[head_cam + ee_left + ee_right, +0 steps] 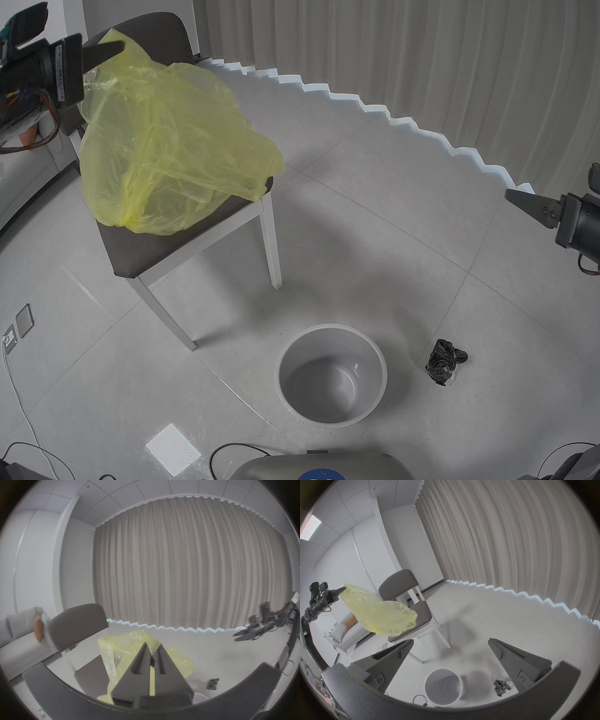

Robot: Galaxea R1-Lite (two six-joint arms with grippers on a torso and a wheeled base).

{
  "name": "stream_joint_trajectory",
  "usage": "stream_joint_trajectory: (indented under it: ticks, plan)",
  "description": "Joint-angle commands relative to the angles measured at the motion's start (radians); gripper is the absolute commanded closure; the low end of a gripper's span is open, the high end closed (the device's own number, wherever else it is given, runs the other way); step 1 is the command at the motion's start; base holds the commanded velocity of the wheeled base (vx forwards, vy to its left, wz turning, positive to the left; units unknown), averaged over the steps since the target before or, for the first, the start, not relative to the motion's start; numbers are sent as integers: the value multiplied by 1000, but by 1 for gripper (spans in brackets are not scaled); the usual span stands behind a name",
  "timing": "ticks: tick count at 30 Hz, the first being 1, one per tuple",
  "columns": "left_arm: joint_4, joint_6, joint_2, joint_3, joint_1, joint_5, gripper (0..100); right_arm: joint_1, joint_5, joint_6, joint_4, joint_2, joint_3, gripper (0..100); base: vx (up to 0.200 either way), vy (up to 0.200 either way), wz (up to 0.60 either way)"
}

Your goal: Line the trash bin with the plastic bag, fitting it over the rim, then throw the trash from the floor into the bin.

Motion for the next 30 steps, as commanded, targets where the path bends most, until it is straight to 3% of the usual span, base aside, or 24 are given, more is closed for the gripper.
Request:
stream_joint_trajectory:
  ticks: [1,9,15,30]
  plan:
    - [4,2,-40,13,-56,-77,100,72,1,10,-1,141,-53,0,0,0,0]
    - [-1,0,-40,36,-114,-108,100,116,6,81,-2,198,-92,0,0,0,0]
    - [-7,2,-35,42,-124,-169,100,116,38,93,-2,232,-122,0,0,0,0]
    - [-70,5,-1,40,-151,-206,100,144,47,127,-2,299,-192,0,0,0,0]
